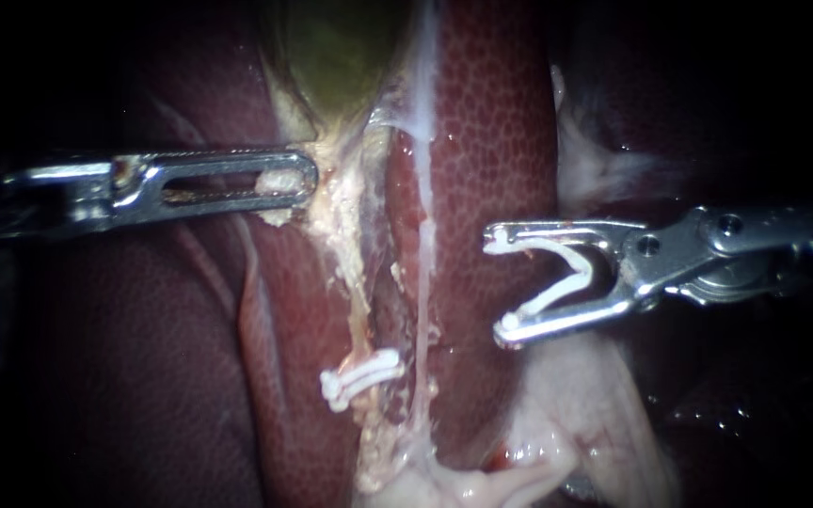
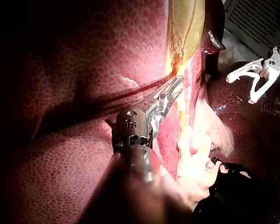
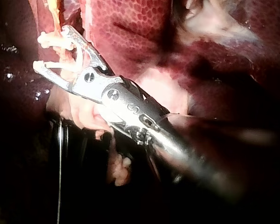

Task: Clipping third clip left tube

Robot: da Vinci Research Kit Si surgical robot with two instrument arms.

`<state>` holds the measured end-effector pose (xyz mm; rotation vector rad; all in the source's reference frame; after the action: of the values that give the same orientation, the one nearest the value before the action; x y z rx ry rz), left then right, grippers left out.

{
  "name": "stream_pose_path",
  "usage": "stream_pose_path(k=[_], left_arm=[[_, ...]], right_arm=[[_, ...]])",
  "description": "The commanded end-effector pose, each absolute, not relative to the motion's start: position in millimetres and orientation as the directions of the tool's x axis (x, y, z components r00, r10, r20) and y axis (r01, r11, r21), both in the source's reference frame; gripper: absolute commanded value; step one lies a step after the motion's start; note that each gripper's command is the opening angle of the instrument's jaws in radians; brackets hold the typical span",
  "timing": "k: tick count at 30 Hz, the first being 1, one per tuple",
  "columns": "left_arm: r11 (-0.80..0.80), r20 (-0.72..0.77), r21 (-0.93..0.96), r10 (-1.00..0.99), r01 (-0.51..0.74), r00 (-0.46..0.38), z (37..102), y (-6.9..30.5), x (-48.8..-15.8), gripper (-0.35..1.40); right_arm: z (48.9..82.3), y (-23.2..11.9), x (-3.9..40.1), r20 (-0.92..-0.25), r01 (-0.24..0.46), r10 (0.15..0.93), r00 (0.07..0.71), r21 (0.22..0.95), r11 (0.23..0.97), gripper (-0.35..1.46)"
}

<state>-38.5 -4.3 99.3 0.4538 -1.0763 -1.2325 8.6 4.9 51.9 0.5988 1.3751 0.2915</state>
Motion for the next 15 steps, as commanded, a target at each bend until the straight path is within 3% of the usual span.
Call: stream_pose_path(k=[1,15], left_arm=[[0.326,0.41,0.783,-0.911,0.529,-0.046,99.3,-4.3,-38.5,-0.21],[0.313,0.405,0.787,-0.912,0.531,-0.063,96.8,-2.9,-36.4,-0.21]], right_arm=[[51.9,4.9,8.6,-0.827,0.147,0.528,0.19,0.556,0.818,0.6],[51.9,4.9,8.7,-0.827,0.147,0.528,0.19,0.556,0.818,0.6]])
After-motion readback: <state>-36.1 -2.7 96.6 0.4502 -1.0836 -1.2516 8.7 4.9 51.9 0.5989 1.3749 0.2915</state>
